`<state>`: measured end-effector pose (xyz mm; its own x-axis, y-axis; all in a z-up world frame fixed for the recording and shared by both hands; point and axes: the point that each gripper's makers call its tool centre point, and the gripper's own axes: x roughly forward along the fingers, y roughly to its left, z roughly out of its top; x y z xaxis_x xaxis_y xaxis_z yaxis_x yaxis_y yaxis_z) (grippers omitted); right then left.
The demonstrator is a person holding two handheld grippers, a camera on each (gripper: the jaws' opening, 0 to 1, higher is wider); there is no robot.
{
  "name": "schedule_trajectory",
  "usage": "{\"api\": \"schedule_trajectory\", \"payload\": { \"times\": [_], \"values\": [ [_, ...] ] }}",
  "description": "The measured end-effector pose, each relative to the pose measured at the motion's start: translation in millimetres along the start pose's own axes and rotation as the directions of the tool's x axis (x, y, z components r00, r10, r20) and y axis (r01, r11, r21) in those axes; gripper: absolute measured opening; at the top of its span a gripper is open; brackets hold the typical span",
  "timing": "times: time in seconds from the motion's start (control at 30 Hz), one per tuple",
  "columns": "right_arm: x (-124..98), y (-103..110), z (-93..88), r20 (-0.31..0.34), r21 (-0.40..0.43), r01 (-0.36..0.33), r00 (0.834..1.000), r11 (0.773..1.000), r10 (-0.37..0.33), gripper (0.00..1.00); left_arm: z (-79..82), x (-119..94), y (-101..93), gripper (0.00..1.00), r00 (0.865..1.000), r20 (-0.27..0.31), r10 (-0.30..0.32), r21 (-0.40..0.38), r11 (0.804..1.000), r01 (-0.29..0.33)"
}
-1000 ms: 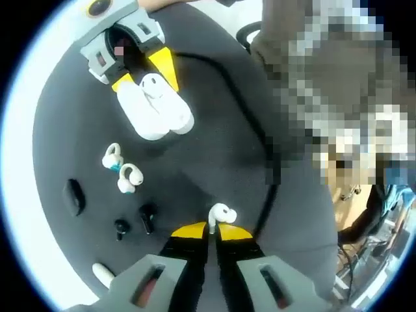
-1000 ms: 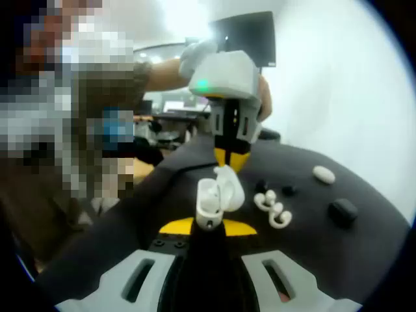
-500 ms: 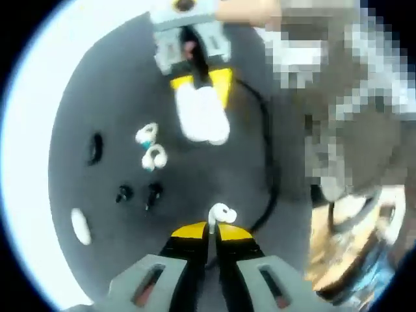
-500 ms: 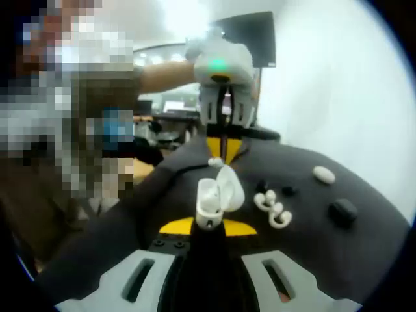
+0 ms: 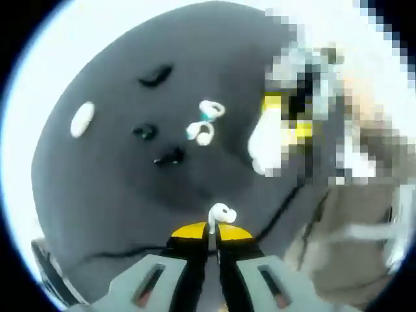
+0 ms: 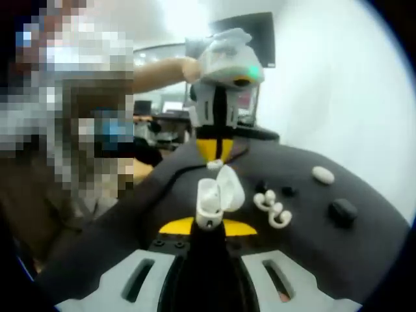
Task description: Pick up three earphones and place each one into its charging case using tactile feedback, ensure that each earphone is properly inserted and securely positioned inside the case.
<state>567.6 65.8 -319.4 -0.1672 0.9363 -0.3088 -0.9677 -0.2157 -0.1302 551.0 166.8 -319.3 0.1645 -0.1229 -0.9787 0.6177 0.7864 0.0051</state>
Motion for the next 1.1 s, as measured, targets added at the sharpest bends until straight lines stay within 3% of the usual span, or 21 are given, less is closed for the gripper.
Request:
{"api": "schedule_trajectory", "payload": {
  "times": [0.1, 0.2, 0.27, 0.37, 0.5, 0.6, 0.63, 0.7, 0.77, 0.8, 0.87, 0.97, 1.0, 1.03, 1.1],
  "values": [
    [0.2, -0.9, 0.0, 0.000, -0.002, 0.002, 1.000, 1.000, -0.002, 0.17, -5.2, 1.6, 7.5, 0.03, 0.999, 0.004, 0.038, -0.117, 0.992, -0.037],
    [0.7, -2.5, 0.0, 0.000, -0.001, 0.006, 1.000, 1.000, -0.006, 0.17, -2.9, 3.6, 10.7, 0.03, 0.999, 0.034, -0.014, -0.252, 0.968, 0.022],
    [0.9, -4.2, 0.2, 0.002, -0.011, 0.011, 1.000, 1.000, -0.011, 0.17, 1.7, 5.6, 10.0, 0.03, 0.998, 0.065, -0.027, -0.289, 0.956, 0.044],
    [1.6, -6.4, 0.2, 0.002, -0.003, 0.010, 1.000, 1.000, -0.010, 0.17, 0.1, 10.4, 4.1, 0.03, 0.997, 0.059, -0.049, -0.364, 0.929, 0.067],
    [1.7, -8.2, 0.1, 0.003, -0.007, 0.012, 1.000, 1.000, -0.012, 0.17, -5.0, 17.1, -1.7, 0.03, 0.997, 0.013, -0.072, -0.412, 0.908, 0.071],
    [1.3, -9.0, -0.3, 0.004, -0.007, 0.013, 1.000, 1.000, -0.013, 0.17, -7.0, 14.0, -3.9, 0.03, 0.997, -0.025, -0.076, -0.491, 0.870, 0.054],
    [0.7, -9.1, -0.6, 0.005, -0.010, 0.014, 1.000, 1.000, -0.014, 0.17, -9.3, 13.4, -6.3, 0.03, 0.995, -0.040, -0.090, -0.489, 0.870, 0.059],
    [0.1, -9.6, -1.0, 0.005, -0.012, 0.015, 1.000, 1.000, -0.015, 0.17, -13.2, 13.1, -12.2, 0.03, 0.991, -0.070, -0.113, -0.517, 0.854, 0.061],
    [-1.1, -9.5, -1.8, 0.006, -0.013, 0.016, 1.000, 1.000, -0.016, 0.17, -12.5, 12.7, -13.6, 0.03, 0.991, -0.073, -0.112, -0.524, 0.850, 0.058],
    [-1.6, -9.6, -2.2, 0.006, -0.015, 0.017, 1.000, 1.000, -0.017, 0.17, -11.5, 12.5, -16.3, 0.03, 0.990, -0.073, -0.119, -0.552, 0.832, 0.059],
    [-2.7, -9.8, -3.0, 0.007, -0.016, 0.018, 1.000, 1.000, -0.018, 0.17, -8.5, 13.9, -18.3, 0.03, 0.990, -0.062, -0.126, -0.574, 0.816, 0.068],
    [-4.0, -9.7, -4.2, 0.008, -0.017, 0.020, 1.000, 1.000, -0.020, 0.17, -5.9, 16.9, -19.8, 0.03, 0.989, -0.069, -0.130, -0.586, 0.808, 0.065],
    [-4.4, -9.7, -4.5, 0.008, -0.018, 0.021, 1.000, 1.000, -0.021, 0.17, -4.4, 18.0, -23.6, 0.03, 0.986, -0.064, -0.154, -0.589, 0.804, 0.087],
    [-4.8, -9.2, -4.7, 0.010, -0.022, 0.021, 1.000, 1.000, -0.021, 0.17, -4.8, 18.7, -29.0, 0.03, 0.979, -0.076, -0.191, -0.617, 0.780, 0.105],
    [-5.1, -9.1, -5.0, 0.010, -0.022, 0.022, 1.000, 1.000, -0.021, 0.17, -4.6, 22.2, -25.7, 0.03, 0.977, -0.092, -0.193, -0.627, 0.774, 0.094]
  ]
}}
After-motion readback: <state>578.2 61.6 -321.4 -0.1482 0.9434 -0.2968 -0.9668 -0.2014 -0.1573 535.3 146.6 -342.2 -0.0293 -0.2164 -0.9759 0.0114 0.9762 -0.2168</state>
